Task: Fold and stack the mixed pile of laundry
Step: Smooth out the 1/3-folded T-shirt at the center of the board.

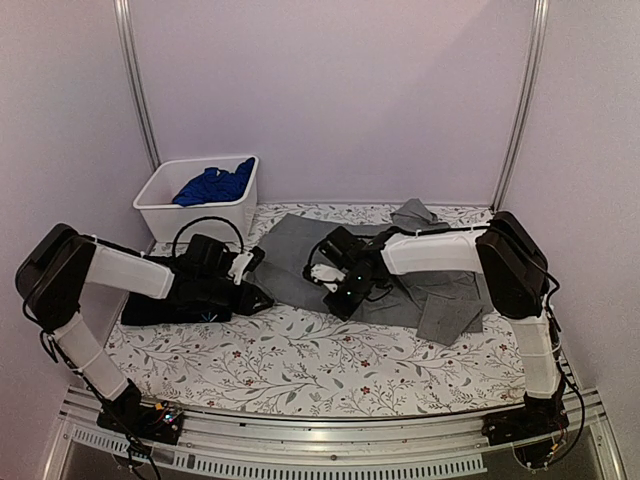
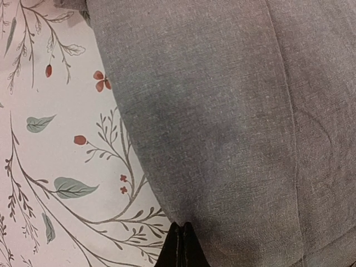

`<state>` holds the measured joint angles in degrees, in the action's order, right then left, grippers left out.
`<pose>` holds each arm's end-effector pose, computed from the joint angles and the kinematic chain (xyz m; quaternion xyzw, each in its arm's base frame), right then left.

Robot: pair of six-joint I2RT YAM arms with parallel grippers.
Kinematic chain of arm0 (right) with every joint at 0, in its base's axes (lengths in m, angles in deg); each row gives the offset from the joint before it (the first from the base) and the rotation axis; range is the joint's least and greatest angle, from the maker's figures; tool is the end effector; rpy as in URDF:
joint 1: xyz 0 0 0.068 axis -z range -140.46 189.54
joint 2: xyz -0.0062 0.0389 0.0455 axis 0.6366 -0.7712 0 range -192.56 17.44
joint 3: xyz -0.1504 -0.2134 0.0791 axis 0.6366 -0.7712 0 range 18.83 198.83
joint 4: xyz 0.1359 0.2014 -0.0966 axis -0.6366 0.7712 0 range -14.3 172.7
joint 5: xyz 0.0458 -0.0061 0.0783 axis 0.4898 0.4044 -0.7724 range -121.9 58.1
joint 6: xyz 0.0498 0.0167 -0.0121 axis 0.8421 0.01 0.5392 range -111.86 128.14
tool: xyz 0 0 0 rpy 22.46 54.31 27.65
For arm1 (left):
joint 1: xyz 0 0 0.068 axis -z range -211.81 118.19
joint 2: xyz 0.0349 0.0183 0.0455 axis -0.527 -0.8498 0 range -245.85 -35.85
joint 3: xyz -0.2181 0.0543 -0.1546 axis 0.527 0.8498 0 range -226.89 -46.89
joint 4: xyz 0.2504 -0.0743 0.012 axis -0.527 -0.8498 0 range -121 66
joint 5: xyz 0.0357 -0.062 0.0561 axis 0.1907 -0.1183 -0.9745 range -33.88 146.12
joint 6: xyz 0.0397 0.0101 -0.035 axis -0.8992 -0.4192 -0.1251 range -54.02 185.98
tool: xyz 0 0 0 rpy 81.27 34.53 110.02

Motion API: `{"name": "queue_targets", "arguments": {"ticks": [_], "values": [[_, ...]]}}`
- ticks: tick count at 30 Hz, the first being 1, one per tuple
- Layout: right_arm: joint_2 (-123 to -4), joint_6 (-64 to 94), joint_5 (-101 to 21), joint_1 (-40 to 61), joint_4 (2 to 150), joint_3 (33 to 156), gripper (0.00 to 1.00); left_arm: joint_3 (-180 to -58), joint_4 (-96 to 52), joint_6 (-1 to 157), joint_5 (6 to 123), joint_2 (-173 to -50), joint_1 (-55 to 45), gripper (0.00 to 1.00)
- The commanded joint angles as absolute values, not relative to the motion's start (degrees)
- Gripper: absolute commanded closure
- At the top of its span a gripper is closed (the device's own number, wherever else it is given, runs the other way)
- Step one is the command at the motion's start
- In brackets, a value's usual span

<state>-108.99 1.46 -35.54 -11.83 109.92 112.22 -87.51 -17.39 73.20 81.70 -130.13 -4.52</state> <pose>0.2836 0.3586 0.1416 -0.4809 0.8538 0.1037 0.1704 0.2646 -0.1536 0.1374 0.2379 0.8795 -0.3027 0.2799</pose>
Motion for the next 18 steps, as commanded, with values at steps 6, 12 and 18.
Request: {"name": "queue_targets", "arguments": {"ticks": [6, 12, 18], "values": [[-104.65, 4.13, -42.8, -6.87, 111.74, 112.16, 1.0, -87.15, -12.59, 63.67, 80.61, -127.69, -2.73, 0.59], [-102.88, 4.28, -46.43, -3.53, 111.62, 108.67, 1.0, -92.73, -20.81, 55.77, 76.74, -123.52, -0.84, 0.59], [-101.92, 4.71, -48.76, -1.67, 110.45, 105.83, 1.0, -90.23, -27.43, 44.75, 74.81, -122.38, 1.0, 0.6]]}}
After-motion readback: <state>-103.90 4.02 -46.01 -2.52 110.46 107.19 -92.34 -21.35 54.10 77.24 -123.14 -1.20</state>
